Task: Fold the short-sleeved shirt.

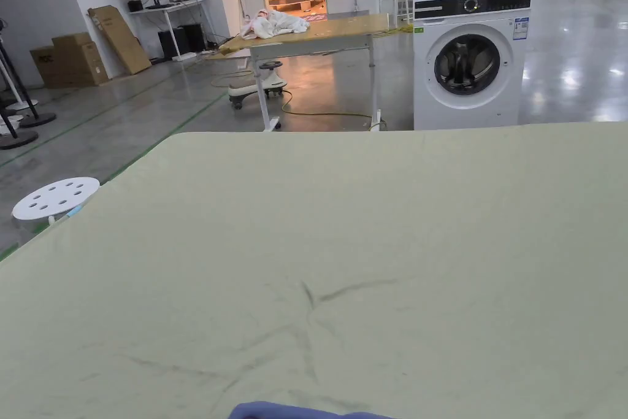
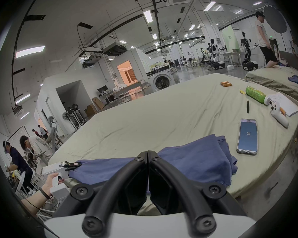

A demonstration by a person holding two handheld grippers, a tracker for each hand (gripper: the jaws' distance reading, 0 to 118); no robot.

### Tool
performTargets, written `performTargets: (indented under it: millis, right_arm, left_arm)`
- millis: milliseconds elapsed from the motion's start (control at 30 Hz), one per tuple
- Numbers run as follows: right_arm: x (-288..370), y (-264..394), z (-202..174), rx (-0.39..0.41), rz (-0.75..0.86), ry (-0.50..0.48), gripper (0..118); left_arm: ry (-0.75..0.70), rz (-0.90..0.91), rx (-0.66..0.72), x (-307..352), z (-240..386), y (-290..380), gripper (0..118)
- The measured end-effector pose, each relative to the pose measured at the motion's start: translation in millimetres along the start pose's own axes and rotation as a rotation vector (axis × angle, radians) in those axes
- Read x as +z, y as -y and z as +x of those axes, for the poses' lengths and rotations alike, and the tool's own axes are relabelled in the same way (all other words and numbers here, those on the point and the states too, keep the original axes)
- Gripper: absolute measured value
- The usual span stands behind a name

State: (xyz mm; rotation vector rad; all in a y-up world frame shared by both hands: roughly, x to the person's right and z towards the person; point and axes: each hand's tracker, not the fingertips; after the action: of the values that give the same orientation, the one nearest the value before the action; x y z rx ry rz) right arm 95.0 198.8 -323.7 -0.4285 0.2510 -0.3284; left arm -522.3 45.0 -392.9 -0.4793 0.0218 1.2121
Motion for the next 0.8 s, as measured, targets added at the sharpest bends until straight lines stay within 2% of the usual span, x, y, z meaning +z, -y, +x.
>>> performTargets:
  millis: [100, 233, 333, 500, 700, 800]
  right_arm:
    - [3, 0, 1, -0.003, 0.007, 0.011, 0]
    - [3, 1, 4, -0.006, 0.011, 0.007, 0]
    - [0, 5, 5, -0.019, 0.007, 0.010, 0]
    - [-4, 8, 3, -0.039, -0.003, -0.005, 0]
    - [5, 9, -5, 0.009, 0.016, 0.002, 0]
    - [14, 14, -1, 0.004, 0.016, 0.027, 0]
  left_arm:
    - [0.002, 0.036, -0.065, 15, 18, -21, 1]
    - [-0.075, 0.126, -0.285, 44, 64, -49, 1]
    - [-0.124, 0.129, -0.467, 56, 104, -54, 1]
    - [0.001, -0.032, -0.683, 30, 167, 3, 1]
    - [0.013, -0.284, -0.807, -54, 194, 114, 1]
    - [-0.013, -0.388, -0.812, -89, 190, 153, 1]
